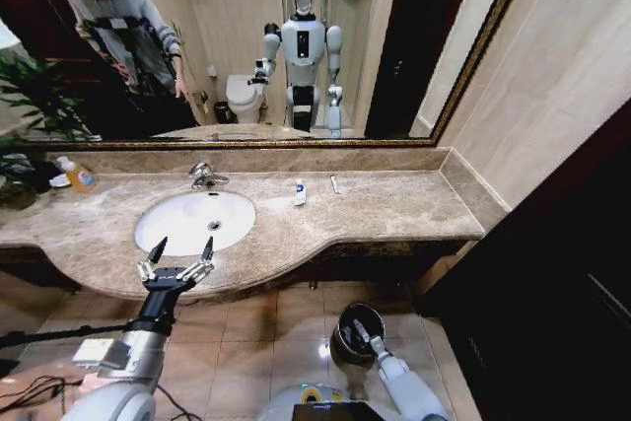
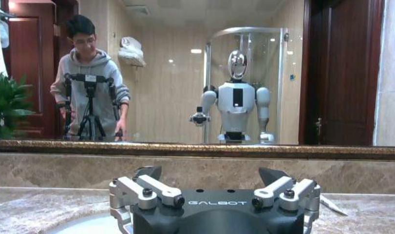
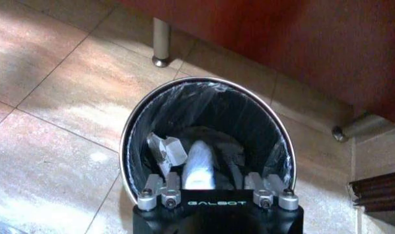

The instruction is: Pick up the trash from the sink and place it in the trash bin.

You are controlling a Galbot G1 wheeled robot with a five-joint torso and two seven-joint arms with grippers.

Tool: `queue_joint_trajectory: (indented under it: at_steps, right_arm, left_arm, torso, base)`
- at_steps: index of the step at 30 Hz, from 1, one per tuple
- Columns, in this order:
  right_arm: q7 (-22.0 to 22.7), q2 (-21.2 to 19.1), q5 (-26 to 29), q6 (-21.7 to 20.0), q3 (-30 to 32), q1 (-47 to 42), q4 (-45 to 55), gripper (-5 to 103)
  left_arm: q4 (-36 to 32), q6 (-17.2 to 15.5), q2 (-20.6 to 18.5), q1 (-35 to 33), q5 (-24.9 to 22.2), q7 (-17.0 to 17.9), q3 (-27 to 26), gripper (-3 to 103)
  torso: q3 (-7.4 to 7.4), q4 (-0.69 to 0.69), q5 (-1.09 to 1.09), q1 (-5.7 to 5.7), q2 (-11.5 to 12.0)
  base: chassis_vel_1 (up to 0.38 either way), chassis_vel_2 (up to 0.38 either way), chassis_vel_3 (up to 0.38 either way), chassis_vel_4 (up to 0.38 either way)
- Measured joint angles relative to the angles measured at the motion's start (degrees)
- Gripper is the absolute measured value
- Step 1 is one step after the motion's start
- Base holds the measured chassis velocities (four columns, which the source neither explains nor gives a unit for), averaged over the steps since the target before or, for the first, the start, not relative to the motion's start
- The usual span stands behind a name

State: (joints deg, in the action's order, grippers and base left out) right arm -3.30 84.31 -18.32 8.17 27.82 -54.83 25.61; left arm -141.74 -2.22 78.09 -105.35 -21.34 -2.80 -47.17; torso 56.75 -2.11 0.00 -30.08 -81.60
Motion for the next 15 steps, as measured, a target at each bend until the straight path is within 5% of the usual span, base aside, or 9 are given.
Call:
queue_joint_trajectory:
  at_steps: [3, 4, 6, 15]
  right_arm:
    - [0.04, 0.07, 0.00, -0.02, 0.02, -0.13, 0.10, 51]
    - [0.16, 0.30, 0.00, -0.26, 0.09, -0.71, 0.83, 68]
    - [0.19, 0.41, 0.00, -0.48, 0.11, -1.11, 1.50, 79]
    - [0.64, 0.50, 0.11, -0.60, 0.14, -2.11, 3.02, 100]
  left_arm:
    - [0.00, 0.00, 0.00, 0.00, 0.00, 0.00, 0.00, 100]
    - [0.00, 0.00, 0.00, 0.00, 0.00, 0.00, 0.00, 100]
    - [0.00, 0.00, 0.00, 0.00, 0.00, 0.00, 0.00, 100]
    - [0.00, 0.00, 0.00, 0.00, 0.00, 0.00, 0.00, 100]
  torso:
    - [0.00, 0.00, 0.00, 0.00, 0.00]
    - [0.00, 0.00, 0.00, 0.00, 0.00]
    - [0.00, 0.00, 0.01, 0.00, 0.00]
    - [0.00, 0.00, 0.00, 0.00, 0.00]
  base:
    - [0.000, 0.000, 0.000, 0.000]
    - [0.000, 0.000, 0.000, 0.000]
    - [0.000, 0.000, 0.000, 0.000]
    - [0.000, 0.000, 0.000, 0.000]
